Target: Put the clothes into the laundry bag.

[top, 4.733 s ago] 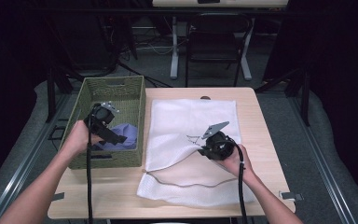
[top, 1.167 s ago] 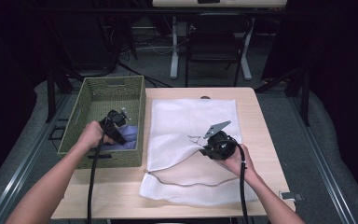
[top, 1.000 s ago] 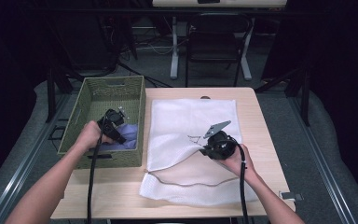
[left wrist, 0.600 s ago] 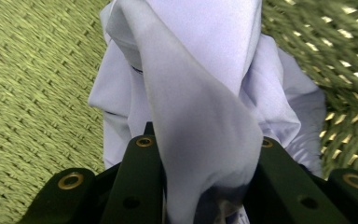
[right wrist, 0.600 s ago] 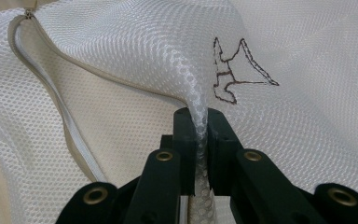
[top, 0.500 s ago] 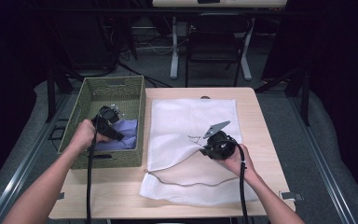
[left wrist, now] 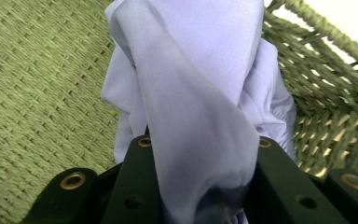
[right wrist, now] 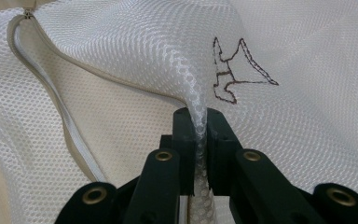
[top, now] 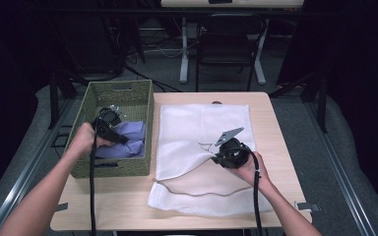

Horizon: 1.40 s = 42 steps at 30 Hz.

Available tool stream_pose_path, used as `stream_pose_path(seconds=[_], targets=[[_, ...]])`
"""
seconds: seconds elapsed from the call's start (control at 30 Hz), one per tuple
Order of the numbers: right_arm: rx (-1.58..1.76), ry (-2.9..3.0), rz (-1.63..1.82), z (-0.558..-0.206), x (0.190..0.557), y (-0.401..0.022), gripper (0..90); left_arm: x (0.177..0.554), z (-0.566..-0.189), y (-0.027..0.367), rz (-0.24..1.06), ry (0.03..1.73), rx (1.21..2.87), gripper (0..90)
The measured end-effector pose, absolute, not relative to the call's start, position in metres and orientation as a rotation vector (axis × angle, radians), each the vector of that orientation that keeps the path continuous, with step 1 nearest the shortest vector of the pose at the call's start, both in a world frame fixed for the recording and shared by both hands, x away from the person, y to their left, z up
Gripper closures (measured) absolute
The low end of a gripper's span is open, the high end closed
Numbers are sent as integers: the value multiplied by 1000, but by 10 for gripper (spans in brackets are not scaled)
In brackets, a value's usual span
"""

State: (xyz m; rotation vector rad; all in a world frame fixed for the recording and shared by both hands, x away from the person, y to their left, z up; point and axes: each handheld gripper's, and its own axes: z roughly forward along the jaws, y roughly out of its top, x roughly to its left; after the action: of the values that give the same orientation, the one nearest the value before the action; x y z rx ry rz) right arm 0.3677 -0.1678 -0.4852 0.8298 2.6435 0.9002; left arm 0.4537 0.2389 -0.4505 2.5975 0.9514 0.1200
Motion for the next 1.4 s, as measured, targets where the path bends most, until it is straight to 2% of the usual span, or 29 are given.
stream_pose_path(seconds=[1.4], targets=[[849,2633,898,-484,367,-169,843,444,-388,258,196,923,2507,761]])
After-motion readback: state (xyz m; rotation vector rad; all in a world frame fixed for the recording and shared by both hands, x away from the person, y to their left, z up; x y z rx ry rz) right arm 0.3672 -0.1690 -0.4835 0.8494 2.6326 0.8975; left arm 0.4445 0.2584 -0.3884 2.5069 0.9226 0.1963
